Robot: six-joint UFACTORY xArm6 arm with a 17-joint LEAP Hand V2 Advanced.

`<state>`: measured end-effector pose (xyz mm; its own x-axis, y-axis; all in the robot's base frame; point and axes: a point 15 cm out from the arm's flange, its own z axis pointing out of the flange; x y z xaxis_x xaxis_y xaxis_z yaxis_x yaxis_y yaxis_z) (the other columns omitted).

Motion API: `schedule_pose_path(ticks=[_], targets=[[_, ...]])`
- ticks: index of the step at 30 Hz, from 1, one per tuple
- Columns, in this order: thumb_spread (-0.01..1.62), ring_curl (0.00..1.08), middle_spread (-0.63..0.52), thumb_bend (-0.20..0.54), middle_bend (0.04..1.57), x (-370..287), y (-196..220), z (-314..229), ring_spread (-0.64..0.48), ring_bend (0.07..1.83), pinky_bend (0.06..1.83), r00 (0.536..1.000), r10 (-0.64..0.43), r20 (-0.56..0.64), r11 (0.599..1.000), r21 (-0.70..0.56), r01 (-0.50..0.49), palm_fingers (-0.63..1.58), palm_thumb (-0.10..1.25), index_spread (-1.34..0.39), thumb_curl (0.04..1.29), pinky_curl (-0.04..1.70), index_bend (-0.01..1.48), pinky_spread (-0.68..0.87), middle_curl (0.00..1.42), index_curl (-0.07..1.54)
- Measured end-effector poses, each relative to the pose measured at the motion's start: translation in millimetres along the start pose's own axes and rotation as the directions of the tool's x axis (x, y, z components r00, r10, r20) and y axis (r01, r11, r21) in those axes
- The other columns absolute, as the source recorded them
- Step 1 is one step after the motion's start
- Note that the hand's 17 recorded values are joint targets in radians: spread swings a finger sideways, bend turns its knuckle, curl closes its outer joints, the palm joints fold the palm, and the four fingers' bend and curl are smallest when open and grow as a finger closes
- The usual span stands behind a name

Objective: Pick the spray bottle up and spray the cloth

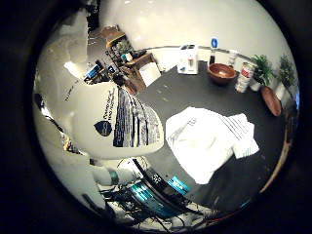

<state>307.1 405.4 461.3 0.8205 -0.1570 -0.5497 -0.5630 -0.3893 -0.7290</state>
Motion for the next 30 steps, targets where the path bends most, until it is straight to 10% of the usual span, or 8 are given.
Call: schedule_pose_path(ticks=[30], targets=[[0.71,0.56,-0.18,-0.013,1.31,121.3,-58.7,138.6,-0.21,1.42,1.27,0.946,0.036,0.323,0.986,0.143,-0.087,1.24,1.06,-0.26,1.06,0.63,1.16,-0.32,0.64,0.63]])
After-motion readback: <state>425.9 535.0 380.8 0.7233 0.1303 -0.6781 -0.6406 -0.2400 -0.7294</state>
